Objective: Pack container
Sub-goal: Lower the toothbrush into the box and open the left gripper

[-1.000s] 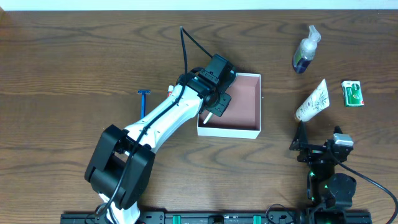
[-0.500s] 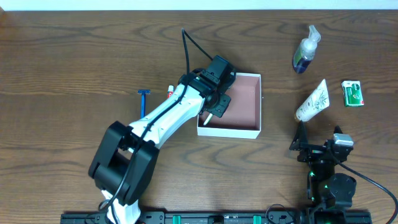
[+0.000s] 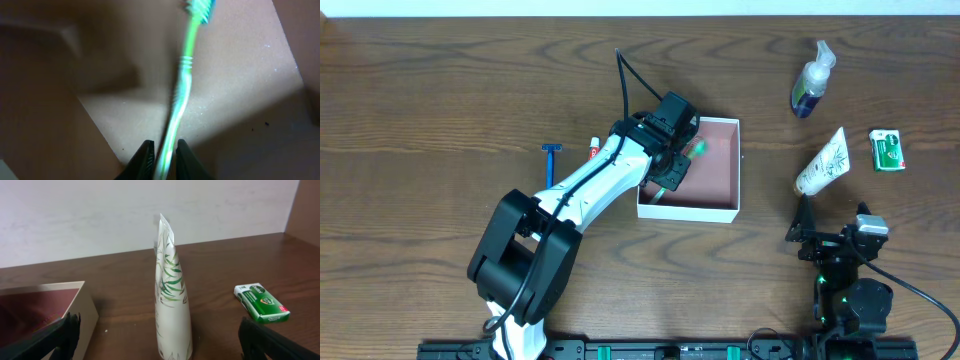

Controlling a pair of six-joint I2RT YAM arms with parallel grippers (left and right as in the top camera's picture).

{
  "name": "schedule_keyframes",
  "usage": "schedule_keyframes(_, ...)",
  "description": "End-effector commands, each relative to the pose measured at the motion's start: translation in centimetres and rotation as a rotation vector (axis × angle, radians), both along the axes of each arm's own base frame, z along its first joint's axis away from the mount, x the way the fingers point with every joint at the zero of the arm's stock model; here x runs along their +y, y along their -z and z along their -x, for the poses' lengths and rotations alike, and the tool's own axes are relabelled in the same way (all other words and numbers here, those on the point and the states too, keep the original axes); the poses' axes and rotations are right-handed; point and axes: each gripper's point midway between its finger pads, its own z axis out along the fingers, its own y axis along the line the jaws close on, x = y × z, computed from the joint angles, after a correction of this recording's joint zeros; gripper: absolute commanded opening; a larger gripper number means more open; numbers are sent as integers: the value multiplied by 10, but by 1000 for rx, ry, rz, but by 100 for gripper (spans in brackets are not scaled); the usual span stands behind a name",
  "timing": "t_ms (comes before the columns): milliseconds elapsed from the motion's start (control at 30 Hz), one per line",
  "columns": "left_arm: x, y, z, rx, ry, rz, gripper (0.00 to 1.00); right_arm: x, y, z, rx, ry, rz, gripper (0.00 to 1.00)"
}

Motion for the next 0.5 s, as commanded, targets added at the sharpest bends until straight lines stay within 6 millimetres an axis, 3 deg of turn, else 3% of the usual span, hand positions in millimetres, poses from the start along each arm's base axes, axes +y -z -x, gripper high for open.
schedule_keyframes(0, 3, 4, 0, 6, -14, -15, 17, 3, 1, 0, 2, -14, 10, 99)
schedule_keyframes(467, 2, 3, -2, 0, -13, -11, 17, 3, 1, 0, 2, -14, 10, 99)
